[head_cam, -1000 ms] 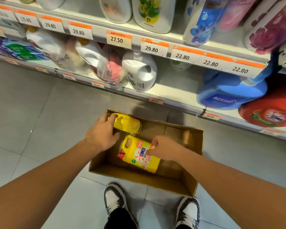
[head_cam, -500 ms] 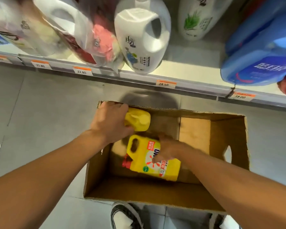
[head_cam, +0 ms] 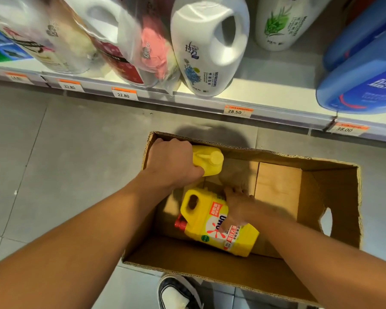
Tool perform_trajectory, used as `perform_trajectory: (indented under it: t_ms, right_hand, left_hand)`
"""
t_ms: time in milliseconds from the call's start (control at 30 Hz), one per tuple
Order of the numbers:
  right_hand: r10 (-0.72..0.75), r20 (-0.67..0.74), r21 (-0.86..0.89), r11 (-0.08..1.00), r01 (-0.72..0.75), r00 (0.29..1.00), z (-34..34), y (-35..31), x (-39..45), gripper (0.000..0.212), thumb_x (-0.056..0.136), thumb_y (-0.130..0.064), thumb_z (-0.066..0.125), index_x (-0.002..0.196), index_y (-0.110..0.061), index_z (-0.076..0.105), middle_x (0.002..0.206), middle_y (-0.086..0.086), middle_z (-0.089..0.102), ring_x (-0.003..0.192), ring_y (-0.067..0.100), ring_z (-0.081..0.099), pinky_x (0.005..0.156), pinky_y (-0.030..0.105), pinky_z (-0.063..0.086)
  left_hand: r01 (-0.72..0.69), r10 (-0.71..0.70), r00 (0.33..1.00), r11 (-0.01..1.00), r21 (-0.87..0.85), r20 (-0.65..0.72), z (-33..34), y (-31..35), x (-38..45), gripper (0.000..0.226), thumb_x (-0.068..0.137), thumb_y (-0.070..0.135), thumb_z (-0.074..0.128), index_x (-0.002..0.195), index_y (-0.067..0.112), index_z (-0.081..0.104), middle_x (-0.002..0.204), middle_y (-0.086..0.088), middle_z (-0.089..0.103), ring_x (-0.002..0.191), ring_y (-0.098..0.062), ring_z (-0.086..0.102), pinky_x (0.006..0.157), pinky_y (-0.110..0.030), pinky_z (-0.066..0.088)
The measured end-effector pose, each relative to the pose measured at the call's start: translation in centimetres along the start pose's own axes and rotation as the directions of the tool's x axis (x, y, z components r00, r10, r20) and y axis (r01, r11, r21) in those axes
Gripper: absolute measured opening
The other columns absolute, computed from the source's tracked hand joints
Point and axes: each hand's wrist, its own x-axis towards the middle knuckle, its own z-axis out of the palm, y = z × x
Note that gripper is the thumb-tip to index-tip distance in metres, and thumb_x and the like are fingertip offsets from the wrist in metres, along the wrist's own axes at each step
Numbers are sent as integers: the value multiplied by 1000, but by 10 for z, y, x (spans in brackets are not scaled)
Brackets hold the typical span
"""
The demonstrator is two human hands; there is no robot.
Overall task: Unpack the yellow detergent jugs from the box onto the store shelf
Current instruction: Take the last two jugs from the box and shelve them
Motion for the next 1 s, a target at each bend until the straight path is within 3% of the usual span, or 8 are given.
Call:
perform_trajectory:
  t_ms: [100, 167, 300, 467, 567, 700, 867, 1000]
  right_hand:
    - [-47, 17, 112, 993, 45, 999, 5, -2, -10, 129, 55, -41, 99, 155, -19, 21, 143, 8, 55, 126, 33, 58, 100, 44, 52]
    - [-73, -23, 93, 993, 75, 997, 10, -4, -19, 120, 57, -38, 98, 152, -20, 26, 136, 7, 61, 121, 32, 62, 95, 41, 53]
    - [-155, -111, 43, 986, 160, 982, 8, -2, -41, 104, 63, -39, 93, 149, -22, 37, 142, 3, 59, 128, 29, 57, 102, 41, 47]
    - [-237, -144, 182, 948, 261, 961, -23, 13, -83, 121, 63, -43, 93, 161, -20, 26, 156, 2, 46, 141, 27, 46, 114, 45, 42]
    - [-277, -173, 262, 912, 315, 945, -43, 25, -116, 115, 61, -40, 95, 156, -22, 33, 148, -2, 54, 132, 22, 55, 108, 42, 49]
    - [-292, -206, 364, 863, 350, 934, -66, 47, -169, 119, 59, -44, 94, 157, -22, 31, 146, -7, 53, 130, 18, 56, 107, 38, 51]
    - [-300, -289, 449, 796, 405, 909, -102, 77, -241, 88, 62, -38, 97, 135, -40, 49, 125, -17, 66, 111, 8, 66, 98, 33, 56]
    - [-290, -344, 479, 764, 433, 893, -135, 96, -301, 84, 65, -32, 97, 129, -45, 44, 116, -25, 63, 101, 2, 64, 83, 17, 53]
  left_hand:
    - [-13, 13, 1000, 1000, -5, -2, 3, -1, -2, 38, 82, 54, 58, 63, 27, 41, 59, 7, 48, 55, -12, 44, 90, -41, 43]
    - [-22, 22, 1000, 1000, 5, -2, 3, 2, -4, 37, 83, 53, 57, 62, 28, 39, 58, 8, 47, 53, -9, 39, 92, -41, 43]
    - [-36, 36, 999, 999, 8, -6, -15, 13, -15, 33, 83, 53, 57, 68, 24, 48, 59, 8, 45, 61, -15, 48, 79, -37, 40]
    - [-33, 33, 999, 999, 12, -16, -53, 26, -38, 37, 81, 56, 57, 77, 19, 60, 62, 7, 49, 67, -17, 54, 64, -31, 39]
    - [-25, 26, 999, 998, 49, -18, -86, 37, -53, 39, 82, 57, 55, 77, 19, 61, 69, 2, 57, 69, -19, 56, 60, -30, 39]
    - [-17, 20, 999, 998, 55, -47, -142, 55, -71, 36, 78, 54, 56, 67, 20, 53, 64, 3, 52, 69, -23, 61, 60, -28, 40]
    - [20, -26, 988, 999, -41, -152, -214, 75, -100, 38, 71, 48, 61, 55, 18, 44, 54, 2, 47, 65, -32, 64, 56, -29, 44]
    - [50, -58, 986, 997, -53, -157, -277, 100, -124, 39, 72, 52, 64, 63, 18, 47, 66, -1, 51, 71, -31, 55, 64, -32, 42]
